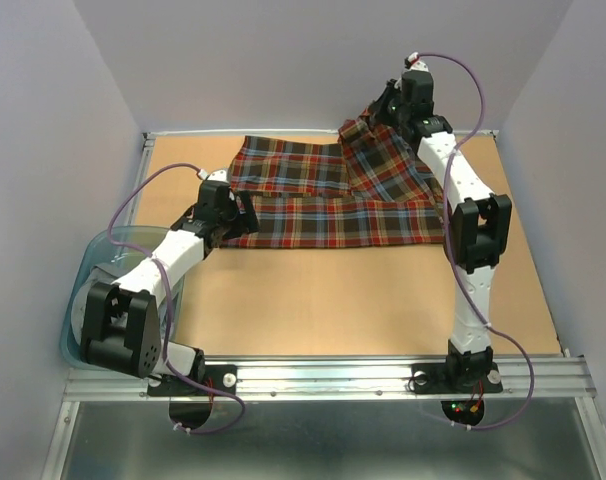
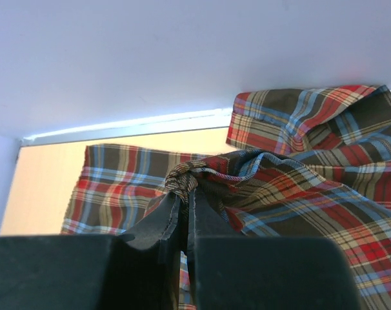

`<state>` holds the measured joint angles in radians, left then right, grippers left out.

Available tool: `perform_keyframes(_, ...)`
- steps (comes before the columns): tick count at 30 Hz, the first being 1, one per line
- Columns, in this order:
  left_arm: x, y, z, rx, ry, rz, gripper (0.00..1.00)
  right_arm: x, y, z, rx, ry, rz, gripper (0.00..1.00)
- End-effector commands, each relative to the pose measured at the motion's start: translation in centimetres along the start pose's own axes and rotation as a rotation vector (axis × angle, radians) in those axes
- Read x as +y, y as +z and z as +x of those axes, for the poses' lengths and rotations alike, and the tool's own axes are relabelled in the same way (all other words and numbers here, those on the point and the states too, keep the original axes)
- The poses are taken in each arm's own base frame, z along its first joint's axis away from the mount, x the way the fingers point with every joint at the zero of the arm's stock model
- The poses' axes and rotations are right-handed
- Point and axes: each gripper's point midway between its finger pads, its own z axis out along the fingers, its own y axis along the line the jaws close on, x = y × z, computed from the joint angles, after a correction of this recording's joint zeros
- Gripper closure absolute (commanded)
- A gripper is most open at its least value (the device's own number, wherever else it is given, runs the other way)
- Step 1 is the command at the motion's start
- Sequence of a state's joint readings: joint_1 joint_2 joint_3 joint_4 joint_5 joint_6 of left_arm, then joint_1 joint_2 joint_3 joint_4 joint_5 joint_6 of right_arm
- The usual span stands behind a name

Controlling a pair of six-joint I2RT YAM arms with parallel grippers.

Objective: Fold and stack the long sleeve shirts
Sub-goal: Fold the shirt

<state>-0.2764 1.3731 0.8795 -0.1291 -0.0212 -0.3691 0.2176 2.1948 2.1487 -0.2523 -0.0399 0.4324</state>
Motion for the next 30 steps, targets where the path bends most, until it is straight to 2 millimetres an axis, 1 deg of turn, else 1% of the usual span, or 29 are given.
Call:
perform_keyframes(1,-1.6,-0.5,-2.2,-0.047,-0.027,0.040,0.06,3.3,-1.8,-4.7,-0.138,0.082,-0.082,0.99)
perform_keyframes(2,-1.7,-0.4,-2.2,-0.044,-0.030,0.043,0.06,3.4,-2.1,-4.4,-0.127,0.131,-0.083,0.99)
perform_keyframes(3,-1.7,-0.4,-2.1,-0.041,-0.033,0.043,0.06,2.4,-1.9,-2.2,-0.077,0.161,-0.059,0.99)
perform_keyframes(4,-1.8,-0.4,-2.1,-0.040,-0.040,0.044,0.06,3.1,-3.2,-2.7,-0.080,0.206,-0.069,0.99)
perform_keyframes(5,-1.7,-0.4,-2.1,-0.039,-0.043,0.042,0.06,2.8,-3.5,-1.8,-0.062,0.230,-0.057,0.99)
perform_keyframes(6,-1.8,-0.4,-2.3,-0.043,-0.045,0.044,0.06,2.0,-3.8,0.4,-0.015,0.254,-0.032,0.99)
perform_keyframes(7,-1.9,-0.4,-2.3,-0.043,-0.050,0.044,0.06,2.5,-4.9,0.6,-0.007,0.288,-0.036,0.99)
perform_keyframes(9,-2.0,-0.3,-2.4,-0.042,-0.054,0.049,0.06,2.8,-6.0,2.1,0.029,0.318,-0.036,0.99)
perform_keyframes(10,-2.4,-0.4,-2.3,-0.033,-0.054,0.072,0.06,2.3,-6.3,4.8,0.086,0.333,-0.017,0.99)
perform_keyframes(11,-2.5,-0.5,-2.4,-0.036,-0.054,0.072,0.06,3.1,-7.3,4.8,0.097,0.367,-0.038,0.99)
perform_keyframes(12,-2.4,-0.4,-2.3,-0.034,-0.054,0.071,0.06,3.8,-7.7,6.1,0.126,0.382,-0.046,0.99)
perform_keyframes(13,-2.6,-0.5,-2.5,-0.035,-0.055,0.078,0.06,3.9,-8.0,7.8,0.161,0.397,-0.042,0.99)
perform_keyframes(15,-2.7,-0.5,-2.5,-0.035,-0.058,0.082,0.06,5.3,-9.0,8.9,0.188,0.439,-0.064,0.99)
perform_keyframes(16,-2.8,-0.5,-2.4,-0.029,-0.059,0.086,0.06,6.3,-9.3,10.3,0.218,0.475,-0.079,0.99)
perform_keyframes(18,-2.9,-0.4,-2.4,-0.027,-0.062,0.090,0.06,7.6,-9.7,11.0,0.235,0.516,-0.105,0.99)
perform_keyframes(19,-2.9,-0.4,-2.3,-0.023,-0.065,0.093,0.06,8.9,-10.0,11.3,0.237,0.534,-0.135,0.99)
perform_keyframes(21,-3.1,-0.5,-2.3,-0.023,-0.066,0.102,0.06,10.2,-10.1,11.9,0.249,0.580,-0.157,0.99)
perform_keyframes(22,-3.2,-0.5,-2.4,-0.022,-0.069,0.105,0.06,11.0,-10.0,13.0,0.274,0.587,-0.160,0.99)
perform_keyframes(23,-3.2,-0.6,-2.4,-0.022,-0.069,0.106,0.06,11.6,-10.0,13.5,0.290,0.610,-0.162,0.98)
perform_keyframes(24,-3.2,-0.6,-2.3,-0.018,-0.071,0.103,0.06,12.6,-9.8,13.2,0.283,0.622,-0.194,0.97)
perform_keyframes(25,-3.2,-0.6,-2.4,-0.021,-0.069,0.104,0.06,13.5,-9.5,14.4,0.305,0.621,-0.206,0.93)
perform_keyframes(27,-3.3,-0.6,-2.7,-0.027,-0.071,0.102,0.06,14.4,-9.1,15.6,0.326,0.621,-0.216,0.87)
perform_keyframes(28,-3.3,-0.7,-2.9,-0.030,-0.073,0.102,0.06,15.2,-9.1,16.4,0.343,0.616,-0.229,0.77)
perform_keyframes(29,-3.3,-0.6,-3.0,-0.032,-0.075,0.100,0.06,15.3,-8.8,17.8,0.378,0.617,-0.227,0.72)
perform_keyframes(30,-3.3,-0.5,-3.0,-0.030,-0.076,0.096,0.06,15.5,-8.8,18.4,0.394,0.615,-0.232,0.66)
